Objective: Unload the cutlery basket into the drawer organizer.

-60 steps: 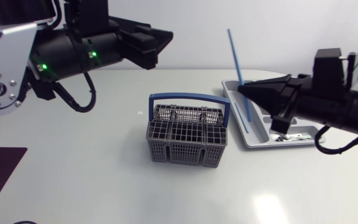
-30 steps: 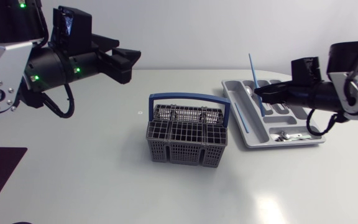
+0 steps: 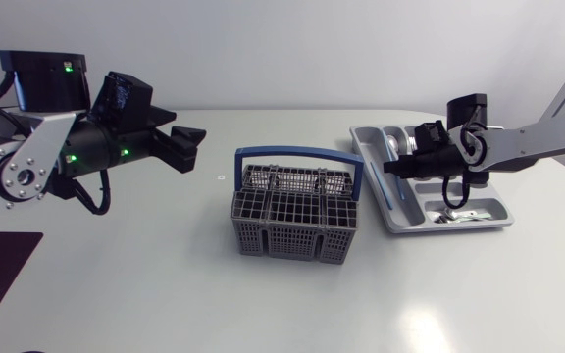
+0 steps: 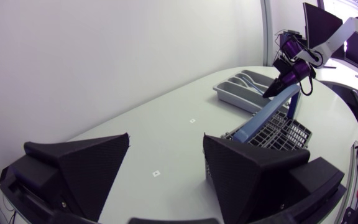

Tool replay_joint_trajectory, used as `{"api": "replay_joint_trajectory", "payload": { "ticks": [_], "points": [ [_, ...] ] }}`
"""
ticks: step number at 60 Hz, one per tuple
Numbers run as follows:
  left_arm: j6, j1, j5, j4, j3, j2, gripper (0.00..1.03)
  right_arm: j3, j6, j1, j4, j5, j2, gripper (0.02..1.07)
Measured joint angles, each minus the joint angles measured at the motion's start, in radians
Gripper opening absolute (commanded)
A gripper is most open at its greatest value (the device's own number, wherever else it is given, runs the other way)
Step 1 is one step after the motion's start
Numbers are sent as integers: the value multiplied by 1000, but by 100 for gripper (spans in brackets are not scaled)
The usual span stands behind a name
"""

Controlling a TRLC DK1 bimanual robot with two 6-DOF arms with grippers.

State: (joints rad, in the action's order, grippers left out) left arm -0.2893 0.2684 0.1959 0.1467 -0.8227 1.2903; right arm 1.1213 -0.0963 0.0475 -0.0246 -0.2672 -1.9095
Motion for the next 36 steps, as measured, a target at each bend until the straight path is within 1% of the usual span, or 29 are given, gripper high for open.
{"api": "replay_joint_trajectory", "payload": {
  "ticks": [3, 8, 16, 19, 21, 27, 36],
  "points": [
    [-3, 0, 1, -1, 6, 6, 100, 14, 0, -1, 3, 19, -25, 33],
    [-4, 0, 0, -16, 10, 22, 100, 25, 0, -2, 10, 42, -63, 52],
    [-16, 0, 1, -22, 18, 57, 100, 26, 0, -8, 23, 55, -90, 70],
    [-25, 0, 1, -23, 24, 68, 100, 26, 0, -14, 22, 56, -87, 75],
    [-27, 1, 1, -24, 27, 79, 100, 25, 0, -14, 21, 56, -81, 76],
    [-34, 1, 0, -26, 27, 104, 100, -9, -1, -14, 19, 56, -26, 77],
    [-52, 4, 1, -26, 30, 131, 100, -130, -1, -47, -1, 55, 159, 77]
  ]
}}
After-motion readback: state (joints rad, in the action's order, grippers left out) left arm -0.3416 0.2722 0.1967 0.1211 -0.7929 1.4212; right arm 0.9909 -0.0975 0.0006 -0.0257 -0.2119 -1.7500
